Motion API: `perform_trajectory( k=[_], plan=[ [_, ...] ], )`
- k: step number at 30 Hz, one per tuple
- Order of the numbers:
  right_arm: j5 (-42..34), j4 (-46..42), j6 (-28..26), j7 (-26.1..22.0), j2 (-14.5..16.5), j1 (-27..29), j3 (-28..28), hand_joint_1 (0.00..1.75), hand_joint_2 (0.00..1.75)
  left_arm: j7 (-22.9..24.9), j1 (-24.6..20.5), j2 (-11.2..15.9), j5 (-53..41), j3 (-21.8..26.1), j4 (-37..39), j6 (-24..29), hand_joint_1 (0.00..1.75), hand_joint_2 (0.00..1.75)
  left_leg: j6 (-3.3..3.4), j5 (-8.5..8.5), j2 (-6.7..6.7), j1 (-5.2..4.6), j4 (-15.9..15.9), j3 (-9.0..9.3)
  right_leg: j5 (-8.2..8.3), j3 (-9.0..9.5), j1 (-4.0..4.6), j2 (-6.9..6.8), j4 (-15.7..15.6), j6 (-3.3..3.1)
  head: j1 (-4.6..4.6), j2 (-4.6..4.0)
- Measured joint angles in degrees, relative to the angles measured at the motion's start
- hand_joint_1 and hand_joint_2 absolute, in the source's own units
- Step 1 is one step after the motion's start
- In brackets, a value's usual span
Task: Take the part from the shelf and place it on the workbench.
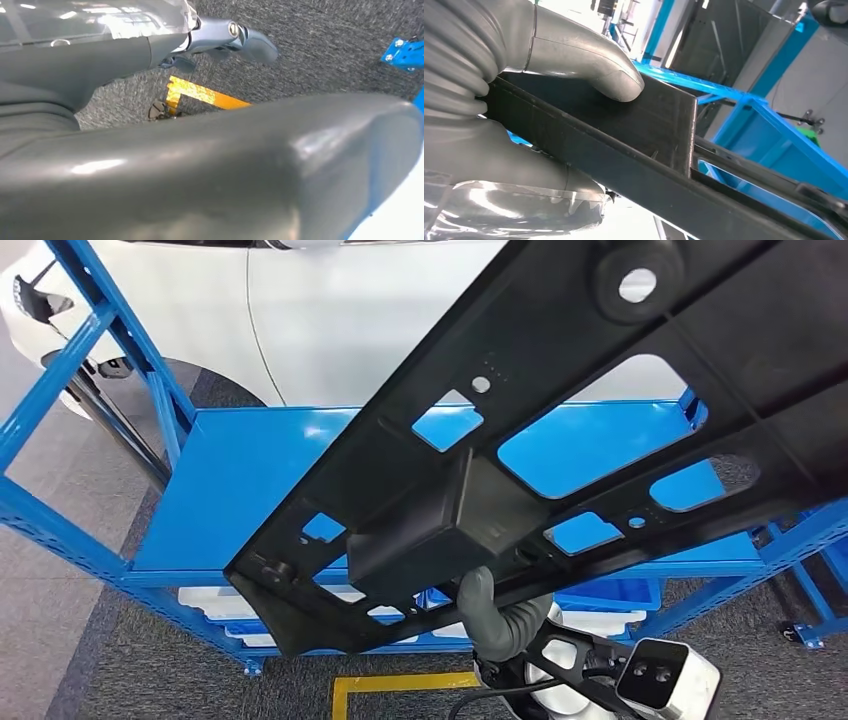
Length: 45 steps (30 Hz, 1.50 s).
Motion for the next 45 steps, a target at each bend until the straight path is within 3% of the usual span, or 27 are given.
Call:
perform_trajectory(
  k=[3,4,6,8,9,10,12,14,16,19,21,23,24,25,26,28,30,32,34,36,38,39,40,41,42,43,45],
  plan=[
    [-0.4,-0.1,-0.8,0.0,-0.3,0.0,0.0,1.75,1.75,0.7,0.2,0.0,-0.2,0.0,0.0,0.6,0.00,0.00,1.17,0.99,0.00,-0.25,-0.6,-0.32,0.78,-0.24,-0.10,0.08,-0.1,1.14,0.01,-0.01],
    [-0.6,-0.1,-0.9,0.0,-0.4,0.1,0.0,1.75,1.75,0.8,0.2,0.0,-0.2,0.0,0.0,0.7,0.00,0.00,1.58,1.51,0.10,-0.17,-0.7,-0.60,0.31,-0.56,-0.17,0.12,0.2,1.47,0.01,-0.01],
    [-1.2,-0.1,-1.1,0.0,-0.6,0.2,0.0,1.75,1.75,0.9,0.2,0.1,-0.4,0.0,0.0,0.8,0.00,0.00,2.33,2.71,0.33,-0.01,-0.9,-1.62,-3.65,-2.22,-0.31,0.19,4.1,1.94,0.01,-0.02],
    [-1.5,-0.1,-1.1,0.0,-0.9,0.5,0.0,1.75,1.75,1.0,0.2,0.1,-0.6,0.0,0.0,0.7,0.00,0.00,2.69,3.73,0.40,-0.15,-0.8,-3.07,-9.02,-4.46,-0.43,0.20,11.4,2.23,0.01,-0.01],
    [-1.6,-0.1,-1.0,0.0,-1.1,0.7,0.0,1.75,1.75,1.0,0.3,0.2,-0.6,0.0,0.0,0.6,0.00,0.00,2.70,4.18,0.41,-0.23,-0.7,-3.80,-10.39,-4.92,-0.48,0.20,14.3,2.32,0.01,-0.01],
    [-1.6,-0.1,-0.8,0.0,-1.3,1.0,0.0,1.75,1.75,1.0,0.3,0.2,-0.7,0.1,0.0,0.5,0.00,0.00,2.67,4.58,0.42,-0.30,-0.6,-4.52,-10.56,-4.45,-0.51,0.20,15.5,2.35,0.01,-0.01],
    [-1.6,-0.2,-0.1,0.0,-1.7,1.3,-0.2,1.75,1.75,1.1,0.4,0.2,-0.8,0.1,0.0,0.4,0.00,0.00,2.53,5.25,0.40,-0.38,-0.2,-5.80,-8.33,-0.32,-0.50,0.20,11.4,2.09,0.01,-0.01],
    [-1.6,-0.6,0.7,0.0,-1.9,1.4,-0.3,1.75,1.75,1.3,0.4,0.2,-1.0,0.1,0.0,0.4,0.00,0.00,2.17,5.88,0.37,-0.44,0.2,-6.68,-6.93,5.23,-0.22,0.20,3.4,1.44,0.01,0.00],
    [-1.6,-1.0,1.5,0.0,-2.0,1.5,-0.7,1.75,1.75,1.5,0.4,0.1,-1.3,0.1,0.0,0.4,0.00,0.00,1.55,6.58,0.37,-0.36,0.2,-6.99,-6.85,7.55,0.24,0.21,-0.7,0.84,0.01,0.00],
    [-1.8,-1.3,2.2,0.0,-2.3,1.6,-1.5,1.75,1.75,1.7,0.5,0.3,-1.3,0.1,0.0,0.4,0.00,0.00,0.55,6.99,0.32,-0.27,0.0,-7.29,-5.42,7.11,0.12,0.06,-1.7,-0.14,0.01,-0.01],
    [-1.9,-1.5,2.7,0.0,-2.5,1.6,-2.2,1.75,1.75,1.8,0.6,0.3,-1.2,0.1,0.0,0.4,0.00,0.00,-0.11,3.59,0.25,-0.18,2.9,-8.39,-4.00,6.25,-0.27,-0.17,-2.3,-0.90,0.01,-0.02],
    [-2.2,-1.7,3.0,0.0,-2.7,1.6,-2.8,1.75,1.75,1.9,0.6,0.3,-1.2,0.1,0.0,0.0,0.00,0.00,-0.79,-1.81,0.24,0.15,9.4,-10.03,-2.90,4.96,-0.21,-0.24,-2.3,-1.19,0.00,-0.01],
    [-2.5,-1.7,3.0,0.0,-2.8,1.6,-3.1,1.75,1.75,1.9,0.5,0.4,-1.2,0.1,0.0,-0.1,0.00,0.00,-1.10,-3.40,0.24,0.30,12.6,-10.54,-2.38,4.24,-0.20,-0.25,-2.2,-1.13,0.00,-0.01],
    [-2.7,-1.7,3.0,0.0,-2.9,1.7,-3.5,1.75,1.75,1.9,0.5,0.4,-1.2,0.1,0.0,-0.3,0.00,0.00,-1.38,-3.75,0.25,0.46,14.5,-10.39,-1.88,3.49,-0.22,-0.27,-2.1,-1.04,0.00,-0.01],
    [-2.9,-1.7,3.0,0.0,-3.0,1.8,-3.8,1.75,1.75,2.0,0.5,0.4,-1.2,0.1,0.0,-0.3,0.00,0.00,-1.61,-2.96,0.26,0.64,14.6,-9.33,-1.41,2.71,-0.28,-0.29,-1.9,-0.89,0.00,-0.02],
    [-3.3,-1.9,3.0,0.0,-3.3,1.9,-4.4,1.75,1.75,2.0,0.4,0.4,-1.0,0.1,0.0,-0.4,0.00,0.00,-1.90,-0.28,0.27,1.05,9.1,-4.55,-0.60,1.24,-0.42,-0.27,-1.3,-0.42,0.00,-0.01],
    [-3.4,-2.1,3.2,0.0,-3.6,1.9,-4.9,1.75,1.75,2.2,0.2,0.4,-0.8,0.2,0.0,-0.4,0.00,0.00,-1.56,0.09,0.13,1.00,1.9,0.32,0.10,0.14,-0.42,-0.26,-0.6,0.30,0.01,-0.01],
    [-3.6,-2.3,3.7,0.0,-3.9,1.9,-5.1,1.75,1.75,2.7,0.1,0.4,-0.5,0.4,0.0,-0.3,0.00,0.00,-0.60,-0.42,-0.08,0.62,-1.0,1.56,0.96,-0.34,-0.41,-0.24,-0.5,1.11,0.02,0.00],
    [-4.2,-2.3,4.3,0.0,-4.4,1.9,-5.4,1.75,1.75,3.2,0.2,0.3,-0.3,0.8,0.0,-0.1,0.00,0.00,0.48,0.43,0.03,0.58,-1.0,0.77,1.47,-0.63,-0.58,-0.11,-0.5,1.88,0.02,0.00],
    [-5.0,-2.1,4.8,0.0,-5.1,1.7,-6.0,1.75,1.75,3.5,0.2,0.0,-0.2,1.0,0.0,0.1,0.00,0.00,1.49,1.73,0.30,0.67,-1.3,-0.28,-1.69,-1.83,-0.76,0.05,2.0,2.44,0.03,-0.01],
    [-5.5,-1.8,5.0,0.0,-5.8,1.5,-6.5,1.75,1.75,3.7,0.1,-0.2,-0.2,1.0,0.0,0.4,0.00,0.00,2.02,3.09,0.44,0.60,-1.3,-1.86,-7.69,-3.94,-0.82,0.08,8.9,2.77,0.03,-0.02],
    [-5.6,-1.6,5.0,0.0,-6.1,1.4,-6.7,1.75,1.75,3.7,0.2,-0.2,-0.2,1.0,0.0,0.5,0.00,0.00,2.06,3.75,0.45,0.52,-1.2,-2.74,-9.70,-4.72,-0.81,0.09,12.6,2.89,0.03,-0.02],
    [-5.9,-1.4,5.0,0.0,-6.4,1.3,-6.7,1.75,1.75,3.8,0.2,-0.4,-0.2,1.1,0.0,0.5,0.00,0.00,2.06,4.39,0.46,0.44,-1.1,-3.67,-10.42,-4.86,-0.80,0.09,15.2,2.96,0.03,-0.02],
    [-6.2,-1.1,4.9,0.0,-6.7,1.1,-6.8,1.75,1.75,3.9,0.2,-0.5,-0.2,1.1,0.0,0.6,0.00,0.00,2.02,4.99,0.47,0.38,-1.0,-4.58,-9.83,-4.06,-0.79,0.09,15.9,2.95,0.03,-0.01],
    [-6.7,-0.8,4.7,0.0,-7.2,0.7,-6.7,1.75,1.75,4.0,0.2,-0.7,-0.2,1.1,0.0,0.6,0.00,0.00,1.93,5.55,0.46,0.35,-0.9,-5.43,-8.39,-2.20,-0.78,0.09,14.5,2.84,0.03,-0.01],
    [-7.3,-0.3,4.5,0.0,-7.6,0.1,-6.7,1.75,1.75,4.0,0.2,-0.9,-0.3,1.1,0.0,0.7,0.00,0.00,1.81,6.08,0.45,0.32,-0.7,-6.18,-6.97,0.62,-0.73,0.10,11.2,2.62,0.03,0.00],
    [-8.5,0.5,4.0,0.0,-8.5,-1.3,-6.5,1.75,1.75,4.0,0.1,-1.4,-0.2,1.1,0.0,0.7,0.00,0.00,1.38,6.97,0.39,0.17,-0.3,-7.32,-6.44,6.56,-0.45,0.13,3.0,1.96,0.02,0.01]
  ],
)
